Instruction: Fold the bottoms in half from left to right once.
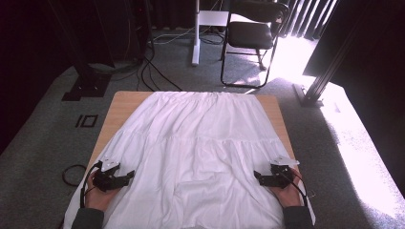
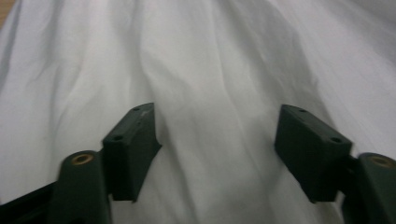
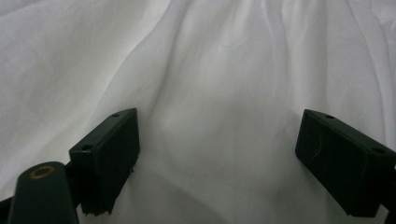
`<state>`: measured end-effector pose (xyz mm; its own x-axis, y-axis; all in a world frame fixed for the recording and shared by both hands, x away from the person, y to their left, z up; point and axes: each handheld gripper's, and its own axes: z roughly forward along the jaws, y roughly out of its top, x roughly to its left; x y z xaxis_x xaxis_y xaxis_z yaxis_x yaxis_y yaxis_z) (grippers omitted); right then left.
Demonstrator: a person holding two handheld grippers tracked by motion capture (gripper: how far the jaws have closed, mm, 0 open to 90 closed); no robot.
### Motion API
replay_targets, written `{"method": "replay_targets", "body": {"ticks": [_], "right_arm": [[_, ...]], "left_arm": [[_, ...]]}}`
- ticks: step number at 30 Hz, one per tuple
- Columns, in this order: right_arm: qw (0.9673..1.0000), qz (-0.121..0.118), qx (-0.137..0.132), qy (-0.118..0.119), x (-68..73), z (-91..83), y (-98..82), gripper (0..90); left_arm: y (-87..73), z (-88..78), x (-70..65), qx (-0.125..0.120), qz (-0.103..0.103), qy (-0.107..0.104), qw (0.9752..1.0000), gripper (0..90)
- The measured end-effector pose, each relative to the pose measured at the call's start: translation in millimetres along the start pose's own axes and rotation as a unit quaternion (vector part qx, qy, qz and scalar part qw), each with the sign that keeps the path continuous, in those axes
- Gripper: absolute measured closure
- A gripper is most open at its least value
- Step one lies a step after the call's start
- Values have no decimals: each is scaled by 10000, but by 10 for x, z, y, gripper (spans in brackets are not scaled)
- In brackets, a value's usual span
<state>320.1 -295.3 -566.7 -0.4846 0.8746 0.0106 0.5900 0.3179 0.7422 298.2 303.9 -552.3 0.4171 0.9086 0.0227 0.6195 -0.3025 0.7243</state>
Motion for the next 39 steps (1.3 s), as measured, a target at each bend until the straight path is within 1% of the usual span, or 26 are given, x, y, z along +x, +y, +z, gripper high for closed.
{"method": "replay_targets", "body": {"ticks": [1, 3, 4, 6, 7, 8, 10, 12, 13, 15, 18, 21, 22, 23, 24, 26, 27, 29, 31, 32, 35, 37, 38, 39], "right_arm": [[10000, 5, -1, 1, 0, 0, 0, 133], [10000, 7, -2, 0, 0, 0, 0, 134], [10000, 7, -3, -1, 0, 0, 0, 134], [10000, 12, -6, -3, -1, -1, -1, 136], [10000, 12, -6, -3, -1, -1, -1, 136], [10000, 13, -6, -3, -1, -1, -1, 136], [10000, 16, -8, -6, -1, -1, -1, 138], [10000, 17, -8, -6, -1, -1, -1, 138], [10000, 16, -8, -6, -1, -1, -1, 138], [10000, 15, -8, -8, -1, -2, -1, 138], [10000, 15, -8, -6, -1, -2, -1, 138], [10000, 16, -8, -7, -1, -2, -1, 138], [10000, 18, -10, -6, -1, -1, -1, 138], [10000, 18, -9, -8, -1, -2, -1, 138], [10000, 17, -9, -8, -1, -2, -1, 139], [10000, 18, -9, -9, -1, -2, -1, 139], [10000, 19, -10, -9, -1, -2, -1, 139], [10000, 22, -10, -11, -1, -2, -1, 140], [10000, 23, -8, -12, -1, -2, -1, 140], [10000, 18, -13, -11, -2, -2, -2, 140], [10000, 17, -11, -11, -1, -2, -2, 140], [10000, 18, -11, -11, -1, -2, -2, 140], [10000, 18, -11, -11, -1, -2, -2, 140], [10000, 18, -11, -12, -1, -2, -2, 140]], "left_arm": [[3, -16, 4, 1, -34, 42, 10000, 362], [12, -85, 26, -137, -132, 70, 9998, 366], [19, -124, 41, -174, -137, 111, 9997, 366], [30, -186, 79, -234, -123, 354, 9990, 364], [34, -218, 113, -222, -169, 462, 9985, 360], [36, -243, 157, -217, -263, 535, 9980, 360], [33, -289, 255, -186, -359, 706, 9967, 360], [27, -321, 337, -75, -421, 880, 9952, 361], [21, -334, 372, -49, -408, 941, 9947, 360], [5, -347, 447, -26, -463, 1058, 9933, 337], [-29, -336, 536, 2, -583, 1173, 9914, 303], [-83, -280, 617, 180, -690, 1160, 9907, 263], [-101, -261, 631, 219, -721, 1120, 9909, 248], [-114, -246, 642, 240, -739, 1019, 9918, 221], [-125, -236, 645, 265, -730, 967, 9923, 202], [-139, -211, 653, 361, -701, 997, 9919, 198], [-147, -202, 672, 377, -783, 954, 9916, 185], [-164, -198, 708, 330, -898, 830, 9919, 182], [-185, -201, 720, 262, -822, 780, 9932, 184], [-193, -202, 725, 232, -810, 770, 9935, 183], [-199, -204, 727, 216, -815, 782, 9934, 186], [-196, -210, 723, 215, -850, 815, 9928, 200], [-190, -228, 722, 224, -845, 808, 9929, 242], [-185, -252, 724, 229, -830, 781, 9932, 348]]}}
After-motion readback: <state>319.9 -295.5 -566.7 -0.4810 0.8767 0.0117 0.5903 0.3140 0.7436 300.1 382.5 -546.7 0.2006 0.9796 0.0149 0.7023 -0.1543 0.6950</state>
